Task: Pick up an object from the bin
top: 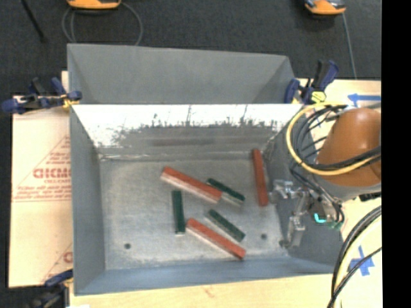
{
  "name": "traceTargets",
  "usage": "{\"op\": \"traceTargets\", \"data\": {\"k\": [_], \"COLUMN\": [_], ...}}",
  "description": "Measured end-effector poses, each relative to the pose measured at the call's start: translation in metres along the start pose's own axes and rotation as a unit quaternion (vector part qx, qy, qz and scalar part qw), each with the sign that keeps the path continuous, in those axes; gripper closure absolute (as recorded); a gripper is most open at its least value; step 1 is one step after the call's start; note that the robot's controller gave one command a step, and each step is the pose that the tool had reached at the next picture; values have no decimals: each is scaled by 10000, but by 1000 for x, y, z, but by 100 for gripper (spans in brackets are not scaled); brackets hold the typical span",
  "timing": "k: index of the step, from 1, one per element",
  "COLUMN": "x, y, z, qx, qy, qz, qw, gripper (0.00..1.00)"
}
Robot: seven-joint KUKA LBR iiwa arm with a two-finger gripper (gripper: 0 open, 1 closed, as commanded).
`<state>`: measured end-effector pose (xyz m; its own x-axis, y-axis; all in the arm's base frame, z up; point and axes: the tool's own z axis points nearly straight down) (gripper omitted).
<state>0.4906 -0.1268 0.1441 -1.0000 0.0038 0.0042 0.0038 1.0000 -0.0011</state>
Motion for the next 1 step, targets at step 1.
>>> {"op": "traceTargets", "data": {"k": [1], "x": [-91], "y": [26], "z": [73], "qx": [16], "qy": [-62], "qz": [-1469], "qw": [9891], "gripper": [0]}}
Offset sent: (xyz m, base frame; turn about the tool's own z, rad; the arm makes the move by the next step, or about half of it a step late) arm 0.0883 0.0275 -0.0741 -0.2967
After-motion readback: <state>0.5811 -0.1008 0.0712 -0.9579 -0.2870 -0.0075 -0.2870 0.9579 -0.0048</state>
